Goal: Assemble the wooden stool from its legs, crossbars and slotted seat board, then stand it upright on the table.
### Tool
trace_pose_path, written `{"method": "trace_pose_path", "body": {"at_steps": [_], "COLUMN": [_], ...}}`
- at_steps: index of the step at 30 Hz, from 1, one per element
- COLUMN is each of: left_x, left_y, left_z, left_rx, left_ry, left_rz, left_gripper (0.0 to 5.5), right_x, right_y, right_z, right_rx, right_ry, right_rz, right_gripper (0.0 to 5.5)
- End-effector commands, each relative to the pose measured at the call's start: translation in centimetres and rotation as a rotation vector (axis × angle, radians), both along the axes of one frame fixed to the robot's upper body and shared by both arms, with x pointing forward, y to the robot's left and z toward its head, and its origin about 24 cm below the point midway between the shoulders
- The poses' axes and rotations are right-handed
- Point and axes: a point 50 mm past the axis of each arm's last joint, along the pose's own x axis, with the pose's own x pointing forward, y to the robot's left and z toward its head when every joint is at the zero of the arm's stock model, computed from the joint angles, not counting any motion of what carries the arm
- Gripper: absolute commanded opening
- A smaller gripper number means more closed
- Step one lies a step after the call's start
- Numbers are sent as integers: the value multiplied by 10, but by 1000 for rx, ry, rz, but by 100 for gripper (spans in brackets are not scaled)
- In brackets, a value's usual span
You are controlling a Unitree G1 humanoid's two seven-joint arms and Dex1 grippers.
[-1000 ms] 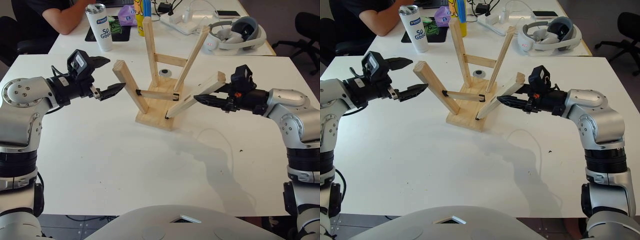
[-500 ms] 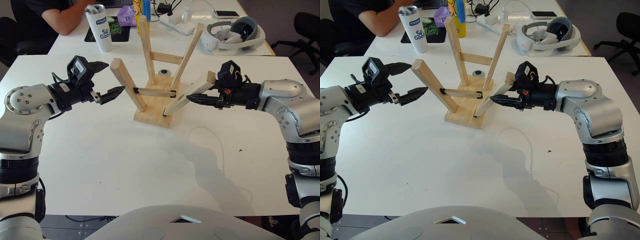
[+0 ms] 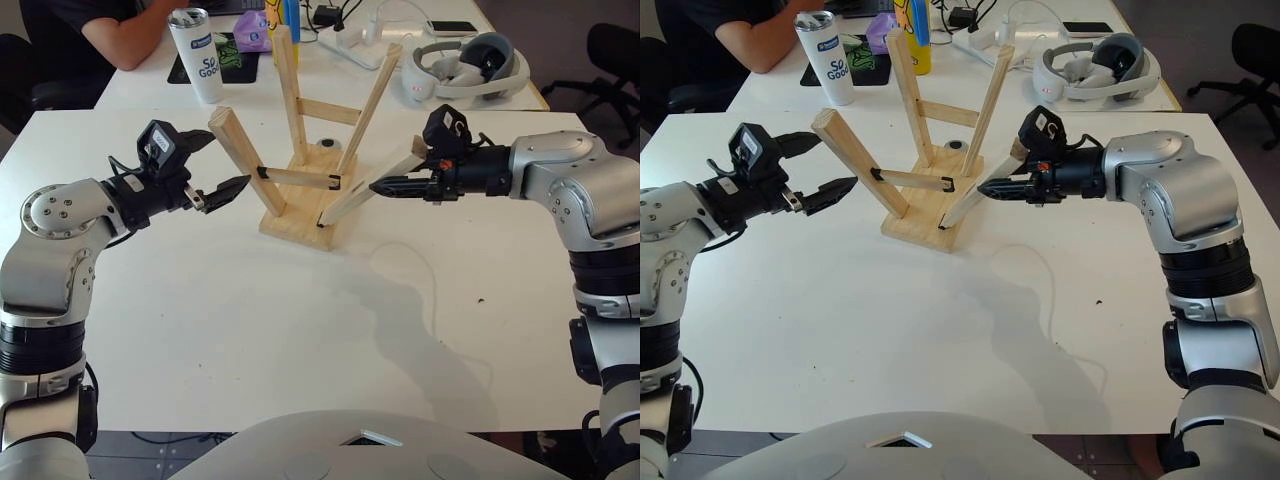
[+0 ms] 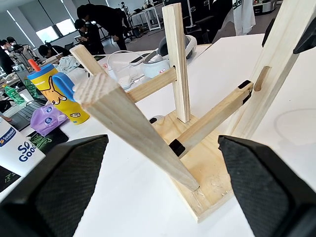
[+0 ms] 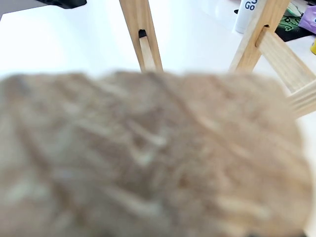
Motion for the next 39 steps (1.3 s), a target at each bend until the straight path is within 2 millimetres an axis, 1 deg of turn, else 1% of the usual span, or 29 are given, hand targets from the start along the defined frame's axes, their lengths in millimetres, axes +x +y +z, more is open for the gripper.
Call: {"method": "trace_pose_path", "body": {"at_steps": [1, 5, 8, 15, 19, 22, 25, 28, 31, 33, 36, 39], "left_x": [-2, -3, -4, -6, -8, -10, -12, -12, -12, -13, -14, -16], "left_y": [1, 0, -1, -4, -6, -7, -7, -8, -10, -9, -8, -7], "left_z": [-2, -7, -9, -13, -16, -19, -21, -21, -21, -20, -21, -21], "left_rx": [-4, -16, -24, -45, -62, -73, -85, -90, -94, -95, -95, -99], "left_ry": [-6, 1, 2, -8, -8, -7, -7, -11, -12, -12, -11, -13], "left_rz": [17, 27, 37, 58, 73, 85, 100, 107, 106, 109, 117, 130], "left_gripper": [414, 414, 414, 414, 414, 414, 414, 414, 414, 414, 414, 414], "right_x": [1, 3, 7, 16, 17, 16, 13, 13, 16, 20, 23, 21], "right_y": [12, 22, 29, 37, 44, 50, 54, 53, 48, 43, 36, 29], "right_z": [-1, 3, 10, 29, 33, 32, 25, 7, -5, -6, -1, 2], "right_rx": [-25, -31, -35, -58, -83, -105, -145, -172, -175, -167, -144, -144], "right_ry": [20, 7, -13, -66, -78, -78, -61, -17, 5, 1, 8, 33], "right_rz": [48, 92, 121, 163, 208, 249, 296, 291, 233, 177, 118, 108], "right_gripper": [208, 208, 208, 208, 208, 207, 207, 207, 207, 206, 206, 206]}}
